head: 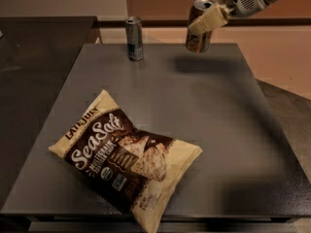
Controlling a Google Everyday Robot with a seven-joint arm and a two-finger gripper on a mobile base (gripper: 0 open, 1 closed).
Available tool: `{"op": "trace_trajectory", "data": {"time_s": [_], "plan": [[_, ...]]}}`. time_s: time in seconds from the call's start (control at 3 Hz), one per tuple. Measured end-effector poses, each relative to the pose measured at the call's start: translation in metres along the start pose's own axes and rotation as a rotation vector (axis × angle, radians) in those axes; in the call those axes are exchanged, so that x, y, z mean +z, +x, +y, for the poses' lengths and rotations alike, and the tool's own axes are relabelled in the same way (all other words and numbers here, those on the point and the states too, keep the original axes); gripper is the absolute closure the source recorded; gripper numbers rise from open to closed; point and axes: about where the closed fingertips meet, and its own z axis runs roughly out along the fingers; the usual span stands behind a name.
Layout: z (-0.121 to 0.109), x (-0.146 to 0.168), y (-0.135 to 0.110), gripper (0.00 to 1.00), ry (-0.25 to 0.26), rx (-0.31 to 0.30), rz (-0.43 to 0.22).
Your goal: Pick orange can
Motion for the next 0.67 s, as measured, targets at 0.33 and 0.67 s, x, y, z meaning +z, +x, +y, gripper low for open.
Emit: {"op": "trace_trajectory", "data": {"time_s": [0.33, 0.67], "plan": [[0.0145, -0.0232, -0.0251, 1.0, -0.016, -0.073, -0.021], [0.0145, -0.0231, -0.0252, 1.0, -0.016, -0.073, -0.021]]}}
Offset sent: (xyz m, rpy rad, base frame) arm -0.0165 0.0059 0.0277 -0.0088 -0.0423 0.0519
